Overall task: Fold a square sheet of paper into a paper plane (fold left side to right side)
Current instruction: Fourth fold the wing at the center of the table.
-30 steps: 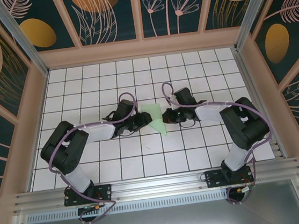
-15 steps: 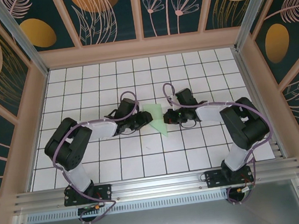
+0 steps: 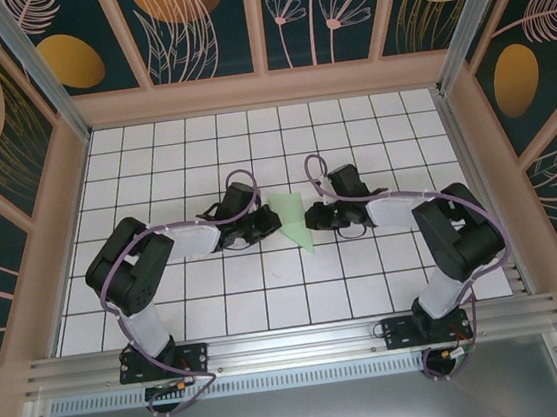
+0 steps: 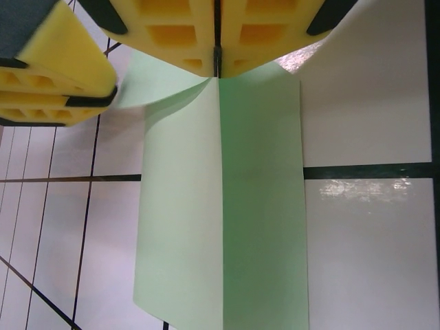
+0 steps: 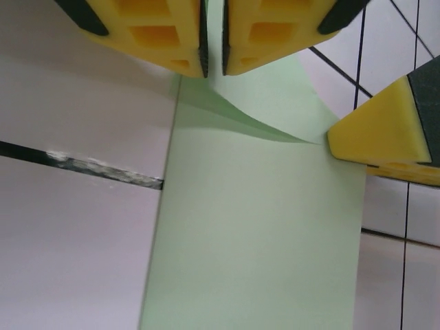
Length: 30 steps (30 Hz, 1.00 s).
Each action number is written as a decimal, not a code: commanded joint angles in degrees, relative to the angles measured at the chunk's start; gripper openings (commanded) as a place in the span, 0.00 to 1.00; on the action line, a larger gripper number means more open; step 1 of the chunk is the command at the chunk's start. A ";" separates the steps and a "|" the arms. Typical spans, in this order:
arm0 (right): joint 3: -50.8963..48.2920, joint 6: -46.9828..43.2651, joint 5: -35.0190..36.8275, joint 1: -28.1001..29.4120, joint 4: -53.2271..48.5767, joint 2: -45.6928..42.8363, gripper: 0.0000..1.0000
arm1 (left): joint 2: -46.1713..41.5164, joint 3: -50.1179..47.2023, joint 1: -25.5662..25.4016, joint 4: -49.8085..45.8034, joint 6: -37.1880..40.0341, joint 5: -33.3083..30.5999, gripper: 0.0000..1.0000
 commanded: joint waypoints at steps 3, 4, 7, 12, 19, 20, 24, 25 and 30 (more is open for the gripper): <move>-4.58 0.84 6.59 0.74 1.65 -9.25 0.31 | -2.27 0.93 -0.56 0.20 -0.92 -0.59 0.09; -5.23 0.22 8.02 1.42 1.31 -10.76 0.33 | -2.56 0.85 -0.60 0.22 -1.13 -0.70 0.09; -7.21 -1.43 12.61 5.03 0.71 -14.43 0.38 | -3.14 0.95 -0.57 0.14 -1.66 -0.42 0.09; -7.79 -3.08 20.51 12.73 0.18 -13.96 0.42 | -3.83 1.26 -0.56 -0.04 -2.33 -0.06 0.10; -5.55 -5.00 26.15 17.42 0.36 -9.51 0.42 | -4.30 1.96 -0.60 -1.35 -2.46 -0.32 0.11; -5.20 -5.31 27.06 17.96 0.18 -8.96 0.42 | -4.23 2.05 -0.64 -1.52 -2.49 -0.31 0.11; -5.05 -5.64 28.17 19.11 0.56 -7.44 0.42 | -4.13 2.48 -0.57 -1.81 -2.81 -0.27 0.11; -5.06 -5.76 28.47 19.33 0.61 -7.09 0.42 | -4.03 2.70 -0.61 -1.87 -2.95 -0.11 0.12; -4.36 -6.26 30.54 20.26 0.28 -5.73 0.42 | -3.17 4.34 -0.60 -3.12 -2.98 0.63 0.13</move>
